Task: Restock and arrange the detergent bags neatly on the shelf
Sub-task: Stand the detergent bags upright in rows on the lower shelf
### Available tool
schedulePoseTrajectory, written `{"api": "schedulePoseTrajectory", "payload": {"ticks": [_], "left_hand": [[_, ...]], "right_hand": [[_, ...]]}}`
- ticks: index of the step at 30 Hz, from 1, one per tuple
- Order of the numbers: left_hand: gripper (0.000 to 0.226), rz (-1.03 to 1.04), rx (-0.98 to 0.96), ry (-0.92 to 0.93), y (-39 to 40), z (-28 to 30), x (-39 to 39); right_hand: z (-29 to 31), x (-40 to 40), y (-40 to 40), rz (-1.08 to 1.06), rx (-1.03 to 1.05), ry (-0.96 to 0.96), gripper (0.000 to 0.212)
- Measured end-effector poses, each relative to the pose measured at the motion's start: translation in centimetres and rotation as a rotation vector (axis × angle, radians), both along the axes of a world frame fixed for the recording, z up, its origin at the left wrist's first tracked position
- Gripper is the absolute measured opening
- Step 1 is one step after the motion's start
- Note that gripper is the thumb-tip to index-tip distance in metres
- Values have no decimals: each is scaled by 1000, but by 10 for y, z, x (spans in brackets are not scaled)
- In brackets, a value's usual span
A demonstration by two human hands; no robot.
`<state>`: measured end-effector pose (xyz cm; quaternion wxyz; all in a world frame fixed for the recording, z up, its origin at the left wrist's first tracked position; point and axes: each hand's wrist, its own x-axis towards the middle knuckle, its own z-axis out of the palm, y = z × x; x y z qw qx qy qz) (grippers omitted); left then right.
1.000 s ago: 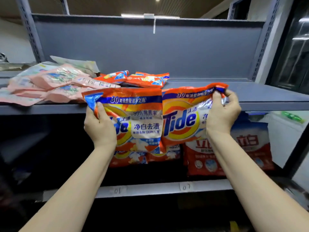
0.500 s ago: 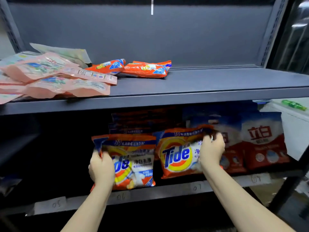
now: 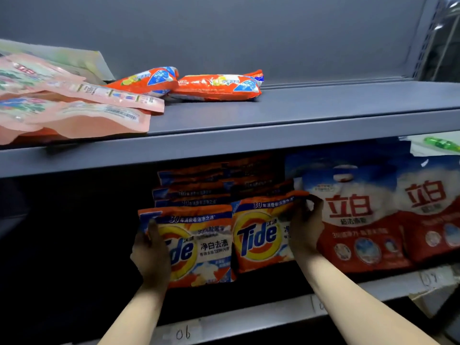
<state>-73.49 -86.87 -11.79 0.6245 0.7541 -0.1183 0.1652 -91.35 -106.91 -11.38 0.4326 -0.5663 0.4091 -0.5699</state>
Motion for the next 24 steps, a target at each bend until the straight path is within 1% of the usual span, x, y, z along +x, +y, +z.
{"api": "schedulePoseTrajectory", "payload": {"ticks": [2,4,5,7,8,9,10,12,13,14,15,16,18,20,24], "left_hand": [[53,31,36,-11,-10,-12,7],[55,28,70,43,-17,-20,8],[60,28,104,58,-19,-24,9],[77,55,265,32,-20,-28,12],[80,56,357,6,-18,-30,11],[78,47,432,-49,-15,-30,6],[73,37,493,-144,-12,-33,0],[59,-51,610,-421,-7,-37,-20],[55,-142,676,-577,-6,-42,-29],[52,-249,738,-717,-6,-48,-38],[54,-347,819,-814,-6,-53,-43],[63,-409,916,-862,-7,-59,-45],[81,-442,1078,-857,-9,-69,-45],[84,-436,1156,-810,-13,-72,-46],[84,-425,1224,-674,-24,-67,-44]], "right_hand": [[-6,7,-4,52,-35,68,31],[-15,12,-5,52,-100,168,47],[-19,12,-5,28,-142,221,55],[-22,12,-3,4,-247,303,69],[-24,11,-3,-8,-325,358,72],[-26,10,-2,-44,-426,441,69],[-29,8,0,-94,-529,538,61],[-34,0,7,-154,-677,707,43],[-37,-6,13,-133,-731,769,40],[-43,-13,19,-91,-775,822,41],[-49,-18,25,-27,-788,885,45],[-55,-23,28,39,-787,952,54],[-66,-28,30,192,-724,1089,75],[-74,-28,30,291,-675,1121,86],[-75,-23,21,357,-627,1115,85]]}}
